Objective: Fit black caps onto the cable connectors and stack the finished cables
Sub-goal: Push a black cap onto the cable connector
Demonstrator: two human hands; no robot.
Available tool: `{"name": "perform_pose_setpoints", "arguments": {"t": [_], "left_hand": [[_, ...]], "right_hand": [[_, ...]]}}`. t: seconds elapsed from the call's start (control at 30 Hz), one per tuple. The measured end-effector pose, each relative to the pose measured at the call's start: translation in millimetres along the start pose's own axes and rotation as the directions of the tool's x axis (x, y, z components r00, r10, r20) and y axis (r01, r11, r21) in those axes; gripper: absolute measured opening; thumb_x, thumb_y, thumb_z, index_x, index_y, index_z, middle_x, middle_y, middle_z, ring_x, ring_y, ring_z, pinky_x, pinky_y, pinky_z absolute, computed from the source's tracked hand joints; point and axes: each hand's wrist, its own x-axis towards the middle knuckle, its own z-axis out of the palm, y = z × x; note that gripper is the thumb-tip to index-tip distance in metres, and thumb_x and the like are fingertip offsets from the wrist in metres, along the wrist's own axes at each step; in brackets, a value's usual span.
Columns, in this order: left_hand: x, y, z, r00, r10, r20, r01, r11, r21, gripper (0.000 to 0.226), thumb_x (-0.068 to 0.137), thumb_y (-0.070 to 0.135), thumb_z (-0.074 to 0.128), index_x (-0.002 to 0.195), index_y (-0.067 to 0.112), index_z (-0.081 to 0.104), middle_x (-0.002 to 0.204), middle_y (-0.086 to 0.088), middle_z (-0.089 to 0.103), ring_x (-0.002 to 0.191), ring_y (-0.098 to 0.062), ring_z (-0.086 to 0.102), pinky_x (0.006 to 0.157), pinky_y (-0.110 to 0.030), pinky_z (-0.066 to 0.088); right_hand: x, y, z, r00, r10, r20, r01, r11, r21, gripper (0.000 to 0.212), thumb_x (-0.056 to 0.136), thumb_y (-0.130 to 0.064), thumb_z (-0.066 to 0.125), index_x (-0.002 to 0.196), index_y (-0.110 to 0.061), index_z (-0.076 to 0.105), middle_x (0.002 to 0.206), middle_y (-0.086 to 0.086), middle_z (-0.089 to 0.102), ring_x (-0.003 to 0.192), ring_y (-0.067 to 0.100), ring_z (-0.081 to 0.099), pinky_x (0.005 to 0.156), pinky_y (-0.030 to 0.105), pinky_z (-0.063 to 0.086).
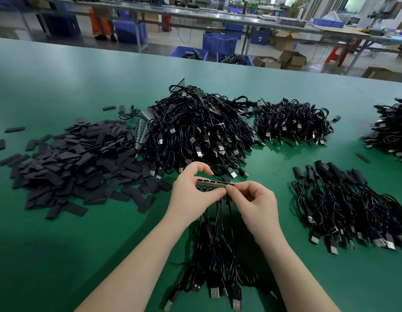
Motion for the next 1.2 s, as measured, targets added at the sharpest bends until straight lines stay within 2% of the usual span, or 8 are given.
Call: {"name": "perform_pose_setpoints", "arguments": {"t": [0.3,0.43,0.5,0.67,0.83,0.93,1.07,1.2], "left_hand": [[1.8,-2.9,1.6,1.0,0.001,-0.017,0.0,0.998,0.066,0.04,0.069,0.018,0.082,0.082,0.035,0.049,0.074,-0.005,0.071,0.067,-0.032,0.068,0.061,-0.052,0.055],[1.3,-7.0,4.9,0.998,0.02,-0.052,-0.014,0.994,0.11,0.038,0.069,0.019,0.081,0.079,0.034,0.047,0.07,0.004,0.07,0.055,-0.016,0.063,0.051,-0.031,0.053],[1.3,-8.3,5.4,0.998,0.026,-0.062,-0.017,0.99,0.141,0.037,0.07,0.021,0.081,0.079,0.035,0.048,0.072,0.008,0.071,0.058,-0.012,0.064,0.054,-0.026,0.052],[4.7,-11.9,-1.3,0.999,-0.033,-0.019,0.034,0.996,0.085,0.04,0.069,0.028,0.084,0.083,0.039,0.049,0.084,0.003,0.073,0.079,-0.016,0.07,0.075,-0.039,0.057],[0.8,-16.8,3.4,0.999,0.026,0.034,-0.035,0.958,0.285,0.044,0.077,0.035,0.079,0.104,0.051,0.049,0.108,0.021,0.064,0.084,0.011,0.057,0.075,-0.007,0.04],[0.0,-17.1,5.7,0.986,0.158,0.053,-0.165,0.876,0.452,0.047,0.084,0.043,0.072,0.126,0.039,0.052,0.122,0.028,0.046,0.104,0.023,0.038,0.085,0.004,0.025],[3.0,-9.2,0.2,0.932,0.331,-0.147,-0.256,0.889,0.38,0.042,0.097,0.053,0.045,0.125,0.023,0.059,0.123,0.02,0.051,0.116,0.016,0.04,0.101,-0.008,0.029],[5.8,1.0,-15.3,0.717,0.603,-0.35,-0.366,0.752,0.547,0.038,0.099,0.033,0.038,0.115,0.013,0.066,0.116,0.005,0.063,0.116,-0.012,0.054,0.106,-0.024,0.034]], "right_hand": [[-2.7,0.3,6.0,0.998,0.05,-0.044,-0.05,0.999,0.003,0.009,0.085,-0.017,0.077,0.076,-0.017,0.074,0.073,-0.005,0.073,0.066,0.004,0.063,0.066,0.018,0.05],[-5.3,-0.3,10.1,0.996,0.046,-0.075,-0.048,0.999,-0.024,0.013,0.085,-0.017,0.077,0.073,-0.019,0.072,0.07,-0.011,0.072,0.06,-0.004,0.058,0.062,0.013,0.046],[-6.2,-2.2,10.4,0.995,0.009,-0.101,-0.014,0.999,-0.053,0.014,0.085,-0.016,0.076,0.072,-0.02,0.072,0.069,-0.015,0.07,0.059,-0.005,0.058,0.059,0.008,0.043],[-3.3,-7.7,-6.5,0.97,-0.042,-0.24,0.033,0.999,-0.041,0.014,0.09,-0.02,0.07,0.078,-0.024,0.067,0.071,-0.019,0.067,0.062,-0.003,0.057,0.061,0.01,0.044],[-2.2,-32.3,-25.5,0.82,-0.206,-0.533,0.322,0.937,0.132,0.011,0.099,-0.016,0.059,0.093,-0.026,0.059,0.079,-0.016,0.062,0.061,0.0,0.054,0.056,0.015,0.046],[-4.7,-58.6,-25.3,0.738,-0.429,-0.521,0.551,0.829,0.099,0.017,0.1,-0.013,0.054,0.099,-0.029,0.055,0.088,-0.014,0.058,0.061,0.003,0.059,0.057,0.017,0.05],[-7.3,-89.8,-12.7,0.76,-0.517,-0.394,0.604,0.786,0.133,0.016,0.096,-0.013,0.061,0.099,-0.029,0.061,0.088,-0.013,0.065,0.067,0.014,0.064,0.059,0.025,0.052],[-7.3,-107.5,8.6,0.93,-0.201,-0.308,0.327,0.833,0.446,0.016,0.093,-0.018,0.067,0.089,-0.033,0.07,0.081,-0.009,0.07,0.074,0.008,0.067,0.066,0.02,0.053]]}}
